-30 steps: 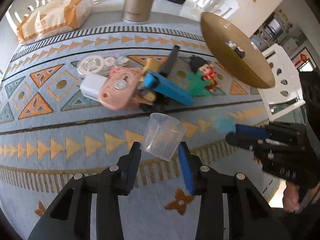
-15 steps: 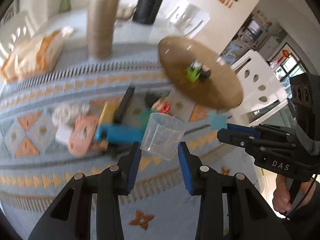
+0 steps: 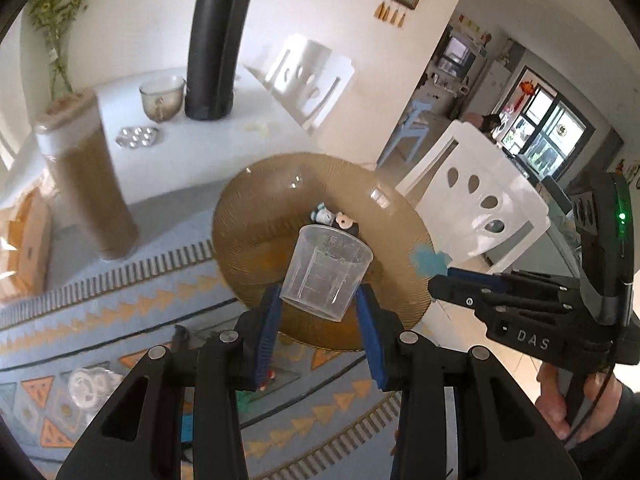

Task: Organize rigid objects
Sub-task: 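Drop the cup and teal figure into the brown bowl, opening both grippers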

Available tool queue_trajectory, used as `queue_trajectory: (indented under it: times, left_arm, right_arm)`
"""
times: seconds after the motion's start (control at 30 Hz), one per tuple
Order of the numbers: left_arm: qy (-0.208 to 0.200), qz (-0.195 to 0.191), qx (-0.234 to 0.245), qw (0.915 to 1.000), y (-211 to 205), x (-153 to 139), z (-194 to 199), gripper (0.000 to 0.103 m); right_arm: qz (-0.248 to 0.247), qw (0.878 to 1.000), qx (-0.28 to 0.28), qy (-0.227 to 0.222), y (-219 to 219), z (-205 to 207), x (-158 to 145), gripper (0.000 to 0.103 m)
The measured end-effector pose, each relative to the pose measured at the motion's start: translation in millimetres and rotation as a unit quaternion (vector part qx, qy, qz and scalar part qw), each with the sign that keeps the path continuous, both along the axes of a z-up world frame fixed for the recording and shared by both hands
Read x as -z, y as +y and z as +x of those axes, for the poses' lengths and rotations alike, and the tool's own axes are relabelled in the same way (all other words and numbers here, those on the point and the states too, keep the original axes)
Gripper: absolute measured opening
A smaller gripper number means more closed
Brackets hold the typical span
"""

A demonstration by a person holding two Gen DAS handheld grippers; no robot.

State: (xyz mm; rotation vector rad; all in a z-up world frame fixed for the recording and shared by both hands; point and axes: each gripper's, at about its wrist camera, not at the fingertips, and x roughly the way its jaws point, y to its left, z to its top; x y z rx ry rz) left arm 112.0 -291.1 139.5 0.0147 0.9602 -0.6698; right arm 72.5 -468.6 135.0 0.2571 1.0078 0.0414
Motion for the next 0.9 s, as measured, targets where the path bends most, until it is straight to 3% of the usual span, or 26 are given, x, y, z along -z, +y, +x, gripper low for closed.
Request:
queue_trajectory:
  times: [0.3,0.5,0.53,0.57,0.63,0.9]
  left_arm:
    - [0.041,0.024,0.020,0.9987,-16,33,3,0.035]
    - [0.036,0.033,0.021,0.9986,-20,37,7,0.035]
    - [0.036,0.033,0.017,0.9987,-19,36,8,0.041]
    - [0.040,0.029,0.009,0.9987,-16,35,8,0.048]
    - [0.043,0.016,0.000,0.9989,-7,30,8,0.048]
    - [0.019,-0.004,-0.078,0.9968,63,2,-14,0.048]
  right_arm:
    - [0.011,0.998,0.001,0.058,-3,12,33,0.021]
    - [0.007,0.997,0.002,0.073,0,14,43,0.021]
    - [0.000,0.997,0.006,0.079,-1,15,45,0.022]
    - [-0.002,0.996,0.013,0.084,-2,15,46,0.024]
    - [0.005,0.996,0.024,0.085,-6,13,45,0.032]
    - [0.006,0.997,0.037,0.063,-9,0,31,0.034]
